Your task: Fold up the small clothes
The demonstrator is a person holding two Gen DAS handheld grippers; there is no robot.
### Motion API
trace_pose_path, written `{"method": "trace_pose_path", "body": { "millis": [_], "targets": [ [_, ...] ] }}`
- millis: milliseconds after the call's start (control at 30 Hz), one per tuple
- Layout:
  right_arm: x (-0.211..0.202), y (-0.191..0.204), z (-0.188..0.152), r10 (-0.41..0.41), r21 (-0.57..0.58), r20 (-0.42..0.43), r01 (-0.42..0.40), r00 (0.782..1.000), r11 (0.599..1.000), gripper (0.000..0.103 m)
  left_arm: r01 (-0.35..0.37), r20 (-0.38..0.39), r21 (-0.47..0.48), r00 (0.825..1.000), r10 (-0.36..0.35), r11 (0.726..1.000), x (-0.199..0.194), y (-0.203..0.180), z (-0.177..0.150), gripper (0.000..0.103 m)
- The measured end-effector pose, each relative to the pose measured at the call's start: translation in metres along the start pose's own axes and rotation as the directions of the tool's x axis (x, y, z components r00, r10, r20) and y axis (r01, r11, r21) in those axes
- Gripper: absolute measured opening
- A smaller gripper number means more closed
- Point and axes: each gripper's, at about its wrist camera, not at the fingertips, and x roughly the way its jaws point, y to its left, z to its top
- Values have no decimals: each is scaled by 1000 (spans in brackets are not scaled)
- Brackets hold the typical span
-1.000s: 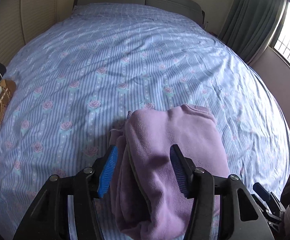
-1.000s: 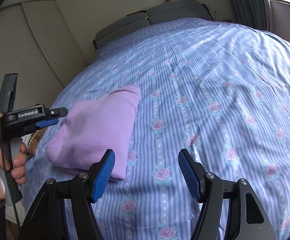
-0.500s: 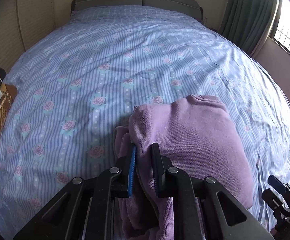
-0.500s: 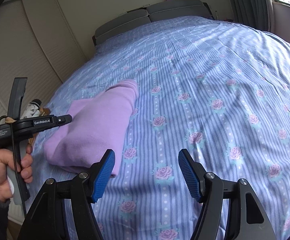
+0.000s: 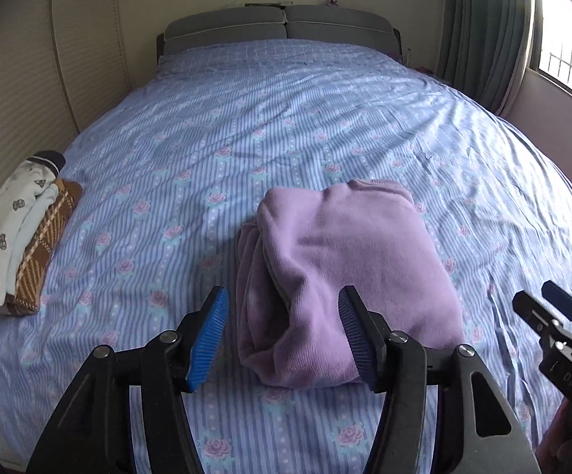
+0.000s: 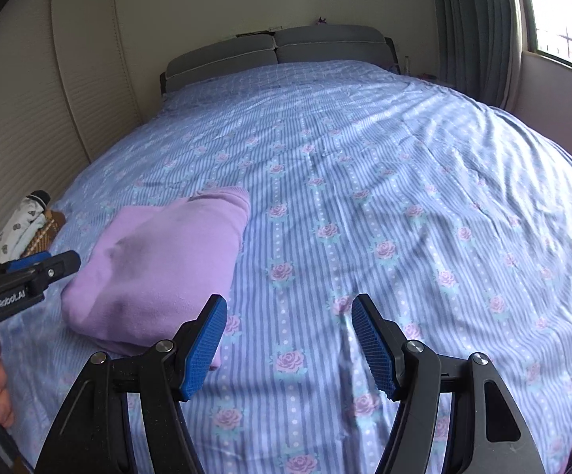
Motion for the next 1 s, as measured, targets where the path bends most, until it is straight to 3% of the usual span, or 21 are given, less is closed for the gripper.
{"method": "trace_pose_path", "body": {
  "millis": [300,400,533,767,900,1000],
  "targets": [
    [-3,6,-1,-33,-25,-7,33,999,999,66,-12,-63,-71,998,7,997,37,17,-26,52],
    [-5,9,-2,-38,-39,-4,38,999,999,66,11,-49,-142,999,-18,990,37,27,-33,52],
    [-7,9,-2,-34,-37,-3,34,999,999,66,6,-12,-123,1000,-8,992,22,20,-32,53],
    [-15,15,5,14,-42,8,-13,1000,999,66,-2,-1,-172,1000,2,985,-4,21,-25,80],
    [-13,17,14,79,-48,0,-79,997,996,80,-38,-20,-284,999,34,958,-10,34,-31,89],
    [1,13,25,158,-14,-33,-158,987,987,81,-53,-30,-427,999,45,903,-9,47,-45,90]
  ]
}}
